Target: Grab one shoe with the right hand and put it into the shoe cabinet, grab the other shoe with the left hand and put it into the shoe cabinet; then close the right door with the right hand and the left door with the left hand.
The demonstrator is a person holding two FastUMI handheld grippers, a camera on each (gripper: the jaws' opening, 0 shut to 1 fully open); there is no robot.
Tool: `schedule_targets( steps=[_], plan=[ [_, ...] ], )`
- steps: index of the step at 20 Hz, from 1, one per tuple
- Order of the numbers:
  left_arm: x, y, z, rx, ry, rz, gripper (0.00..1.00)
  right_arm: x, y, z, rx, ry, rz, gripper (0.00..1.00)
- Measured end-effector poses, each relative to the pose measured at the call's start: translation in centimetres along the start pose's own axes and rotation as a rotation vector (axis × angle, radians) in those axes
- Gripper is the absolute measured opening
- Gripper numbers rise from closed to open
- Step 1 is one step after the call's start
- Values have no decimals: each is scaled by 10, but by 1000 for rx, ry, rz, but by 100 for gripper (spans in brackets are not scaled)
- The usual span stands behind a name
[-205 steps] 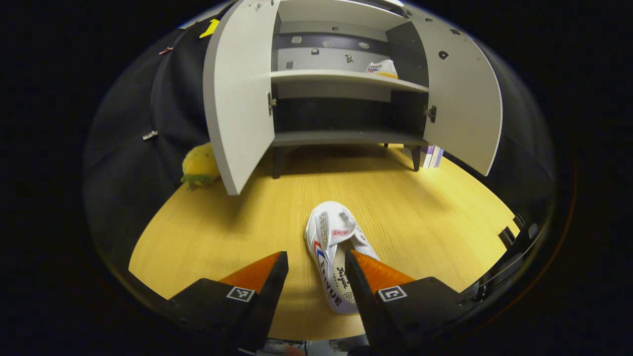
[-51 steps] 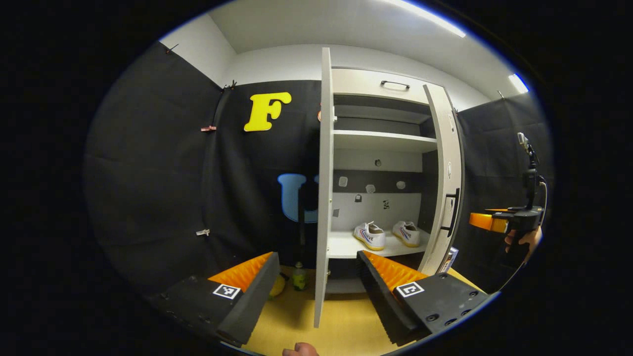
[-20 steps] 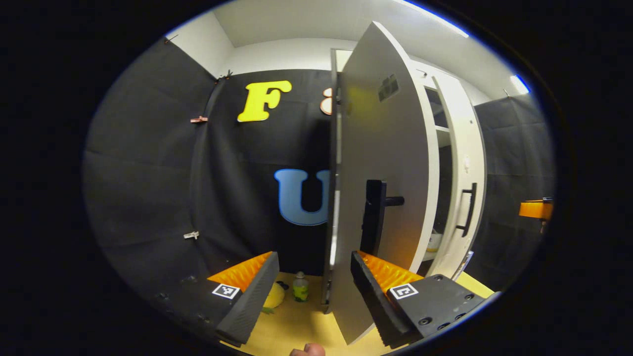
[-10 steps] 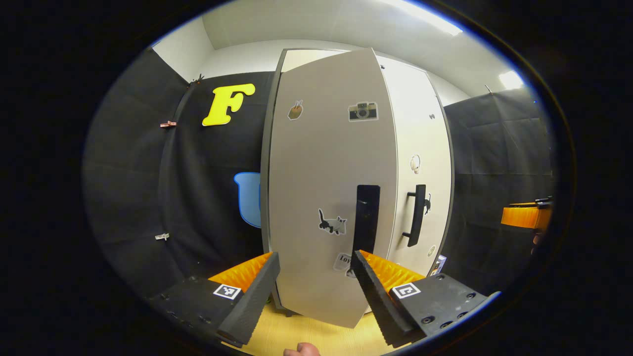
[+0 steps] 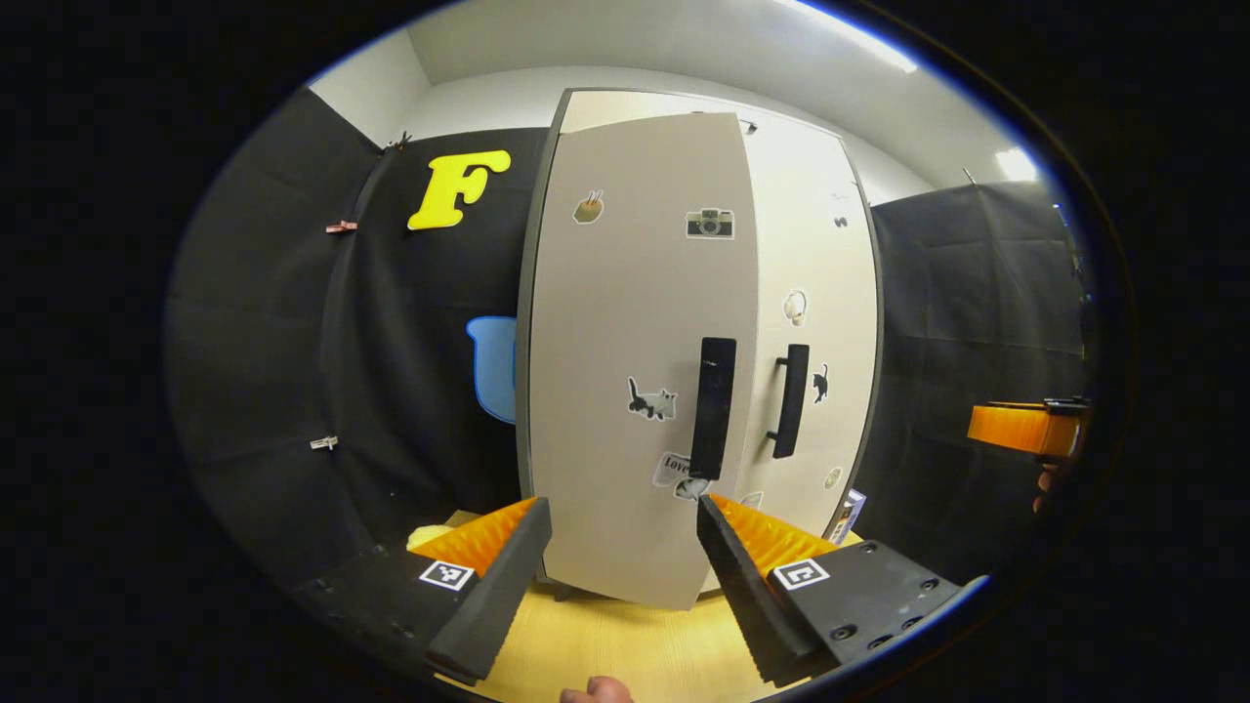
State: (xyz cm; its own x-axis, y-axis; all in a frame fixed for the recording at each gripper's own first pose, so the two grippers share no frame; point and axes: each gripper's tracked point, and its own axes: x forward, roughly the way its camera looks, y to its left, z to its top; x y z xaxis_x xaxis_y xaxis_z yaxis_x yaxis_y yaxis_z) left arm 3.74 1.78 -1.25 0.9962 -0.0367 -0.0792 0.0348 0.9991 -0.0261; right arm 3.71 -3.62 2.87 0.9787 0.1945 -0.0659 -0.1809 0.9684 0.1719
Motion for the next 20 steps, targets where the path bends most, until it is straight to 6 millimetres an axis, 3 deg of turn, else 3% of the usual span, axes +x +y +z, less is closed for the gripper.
schedule_targets(
  steps=[11,20],
  plan=[
    [-31,-2,9,18,-32,-6,95,-11,10,-1,0,-7,13,98],
    [-33,8,8,12,-27,-2,95,-13,18,-4,1,-4,17,98]
  ],
)
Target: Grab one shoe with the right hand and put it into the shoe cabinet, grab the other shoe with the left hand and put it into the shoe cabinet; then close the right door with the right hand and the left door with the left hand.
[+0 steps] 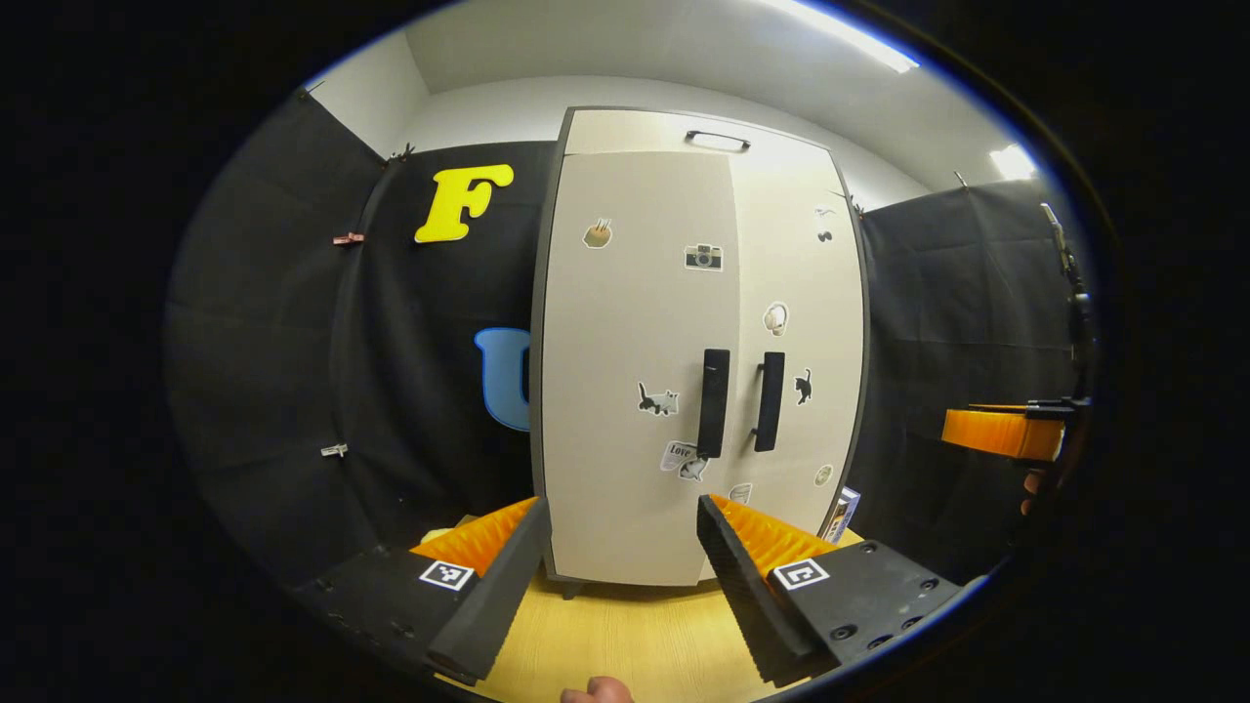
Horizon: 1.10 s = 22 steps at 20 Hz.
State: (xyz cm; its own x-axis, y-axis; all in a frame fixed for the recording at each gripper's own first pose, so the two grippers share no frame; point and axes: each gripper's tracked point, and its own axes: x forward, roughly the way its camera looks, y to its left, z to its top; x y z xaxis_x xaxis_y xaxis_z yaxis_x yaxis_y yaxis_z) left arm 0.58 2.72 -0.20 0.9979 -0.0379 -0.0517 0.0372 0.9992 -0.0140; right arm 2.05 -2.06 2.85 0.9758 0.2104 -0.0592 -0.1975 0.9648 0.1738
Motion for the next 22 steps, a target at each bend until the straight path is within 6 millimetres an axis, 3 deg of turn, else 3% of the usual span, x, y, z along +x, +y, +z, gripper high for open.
schedule_targets(
  steps=[22],
  plan=[
    [2,-2,-8,7,20,0,95,1,-7,-2,6,5,-17,98]
  ],
)
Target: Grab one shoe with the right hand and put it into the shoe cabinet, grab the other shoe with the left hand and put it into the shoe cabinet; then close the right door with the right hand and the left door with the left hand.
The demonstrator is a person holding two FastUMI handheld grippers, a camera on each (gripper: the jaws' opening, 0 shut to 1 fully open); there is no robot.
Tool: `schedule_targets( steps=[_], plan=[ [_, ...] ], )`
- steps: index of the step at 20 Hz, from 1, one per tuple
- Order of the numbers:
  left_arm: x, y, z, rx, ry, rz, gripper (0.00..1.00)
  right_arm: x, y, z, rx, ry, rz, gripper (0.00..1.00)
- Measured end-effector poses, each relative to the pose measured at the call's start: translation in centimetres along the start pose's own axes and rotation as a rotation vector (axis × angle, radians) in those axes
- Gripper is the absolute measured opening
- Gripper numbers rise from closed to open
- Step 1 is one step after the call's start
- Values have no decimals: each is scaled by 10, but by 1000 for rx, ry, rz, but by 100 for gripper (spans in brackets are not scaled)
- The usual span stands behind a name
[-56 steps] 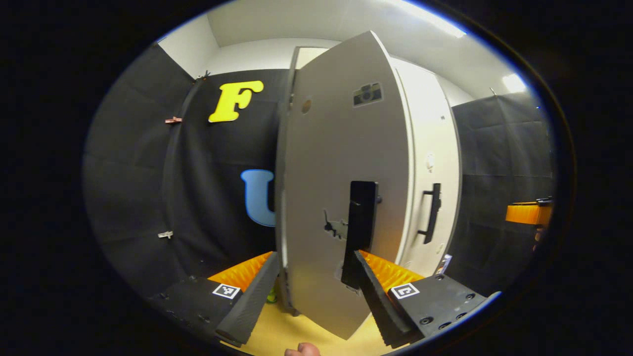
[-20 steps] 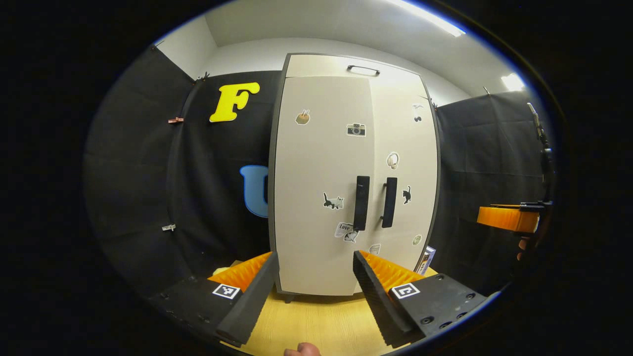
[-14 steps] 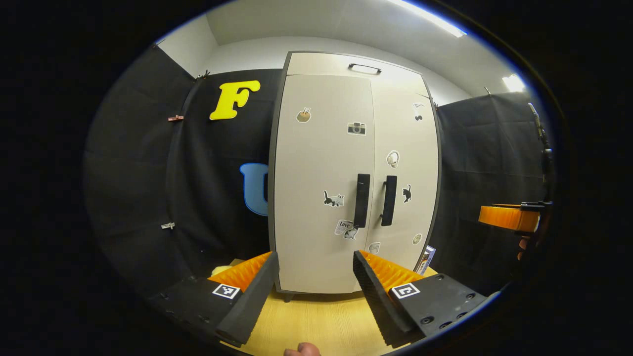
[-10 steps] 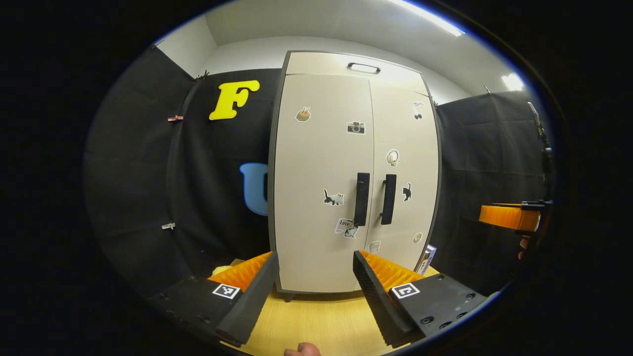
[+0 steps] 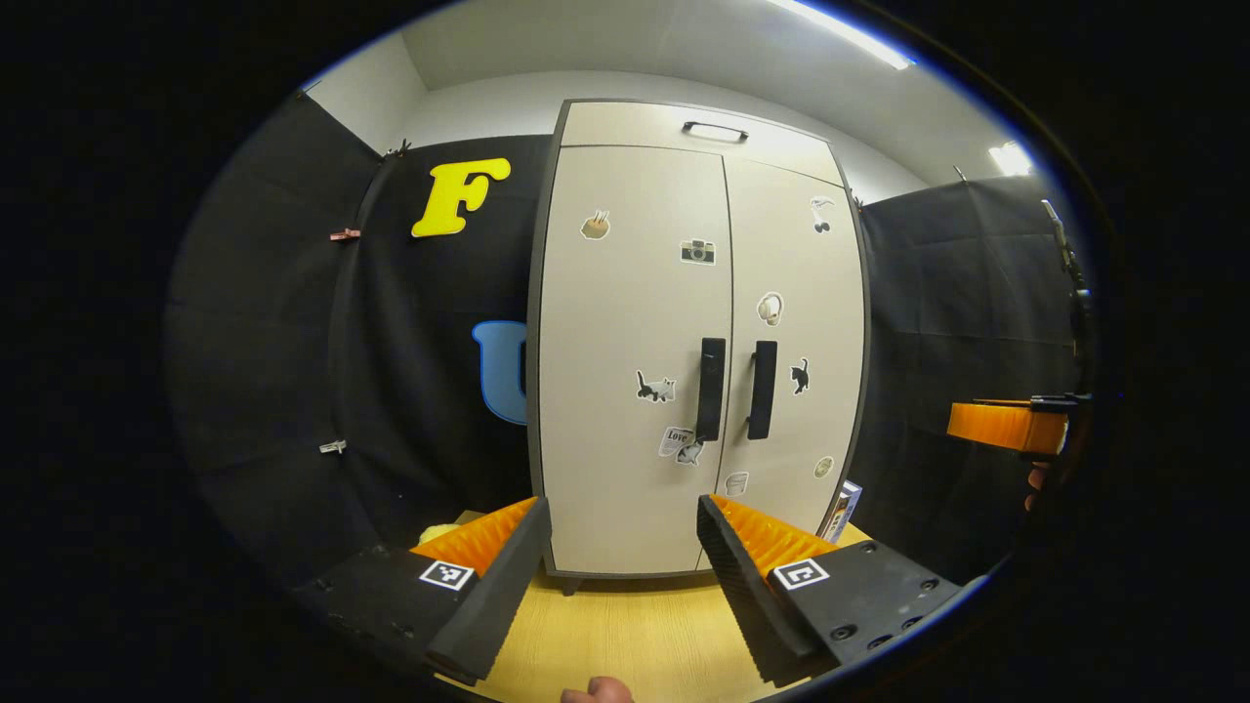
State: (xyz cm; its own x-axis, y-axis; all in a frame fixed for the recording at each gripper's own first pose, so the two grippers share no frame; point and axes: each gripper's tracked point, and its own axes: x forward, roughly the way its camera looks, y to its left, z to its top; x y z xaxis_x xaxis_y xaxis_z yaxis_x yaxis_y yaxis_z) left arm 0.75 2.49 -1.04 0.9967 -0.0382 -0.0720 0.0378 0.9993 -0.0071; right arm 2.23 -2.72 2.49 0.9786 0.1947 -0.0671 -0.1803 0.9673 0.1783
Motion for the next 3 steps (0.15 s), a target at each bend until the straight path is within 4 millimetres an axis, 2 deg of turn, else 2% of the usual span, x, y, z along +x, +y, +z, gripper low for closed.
schedule_targets(
  steps=[3],
  plan=[
    [0,-1,0,1,1,-1,95,0,-2,0,2,1,-2,98]
  ],
)
